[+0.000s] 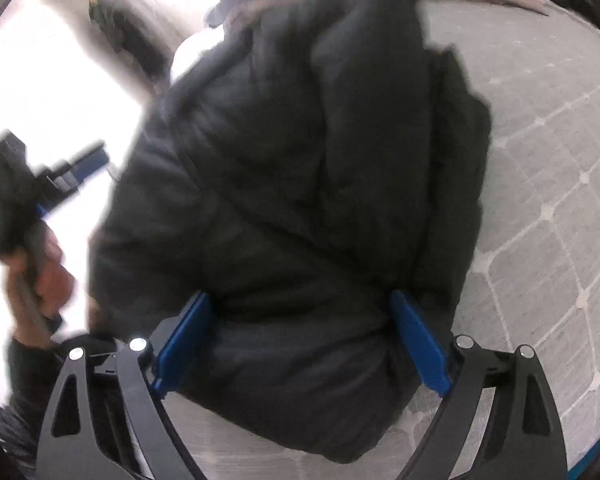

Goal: Fold large clothes
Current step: 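Open both tools and release the folded black jacket on the bed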

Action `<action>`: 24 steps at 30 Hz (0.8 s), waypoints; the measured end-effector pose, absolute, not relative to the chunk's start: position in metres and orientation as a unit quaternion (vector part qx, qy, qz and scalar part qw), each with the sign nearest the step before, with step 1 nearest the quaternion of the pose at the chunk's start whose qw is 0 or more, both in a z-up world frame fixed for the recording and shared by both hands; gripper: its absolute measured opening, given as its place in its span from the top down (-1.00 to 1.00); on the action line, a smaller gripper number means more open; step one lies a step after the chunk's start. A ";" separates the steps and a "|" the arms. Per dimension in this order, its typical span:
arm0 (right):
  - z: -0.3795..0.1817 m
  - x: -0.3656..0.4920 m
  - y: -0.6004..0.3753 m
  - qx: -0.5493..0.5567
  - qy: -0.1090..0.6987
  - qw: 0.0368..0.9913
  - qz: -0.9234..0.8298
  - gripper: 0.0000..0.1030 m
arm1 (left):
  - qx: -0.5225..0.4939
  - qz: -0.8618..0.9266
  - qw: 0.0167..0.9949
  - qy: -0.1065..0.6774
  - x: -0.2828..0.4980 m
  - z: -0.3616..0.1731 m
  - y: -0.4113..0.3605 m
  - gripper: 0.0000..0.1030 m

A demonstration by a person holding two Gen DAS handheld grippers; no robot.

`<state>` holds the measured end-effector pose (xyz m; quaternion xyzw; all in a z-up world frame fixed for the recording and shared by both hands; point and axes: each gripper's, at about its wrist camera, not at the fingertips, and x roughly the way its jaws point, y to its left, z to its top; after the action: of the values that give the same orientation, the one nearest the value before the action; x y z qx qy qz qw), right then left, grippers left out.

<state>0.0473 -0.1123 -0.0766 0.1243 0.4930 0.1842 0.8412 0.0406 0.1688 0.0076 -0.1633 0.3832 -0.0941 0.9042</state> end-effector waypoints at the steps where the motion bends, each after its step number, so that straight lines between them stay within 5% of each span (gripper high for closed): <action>1: -0.055 0.044 -0.113 0.132 0.457 0.859 0.192 -0.69 | -0.174 -0.085 0.904 0.380 0.040 0.007 0.177 -0.27; 6: 0.018 0.083 -0.106 0.103 0.386 0.893 0.205 -0.70 | -0.247 -0.068 0.890 0.377 0.046 0.001 0.207 -0.29; 11: 0.016 0.154 -0.083 0.091 0.425 0.877 0.207 -0.70 | -0.245 -0.073 0.884 0.391 0.050 -0.004 0.203 -0.30; 14: -0.049 0.199 -0.093 0.081 0.498 0.853 0.135 -0.70 | -0.216 -0.077 0.888 0.398 0.051 -0.003 0.189 -0.30; 18: -0.070 0.194 -0.133 0.131 0.501 0.850 0.098 -0.70 | -0.159 -0.081 0.900 0.397 0.048 0.002 0.168 -0.31; 24: -0.011 0.132 -0.135 0.134 0.445 0.873 0.148 -0.73 | -0.124 -0.073 0.913 0.381 0.039 0.012 0.157 -0.32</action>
<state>0.1321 -0.1350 -0.0105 0.1335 0.4451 0.1478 0.8730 0.0393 0.1566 0.0125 -0.1244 0.3811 -0.0733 0.9132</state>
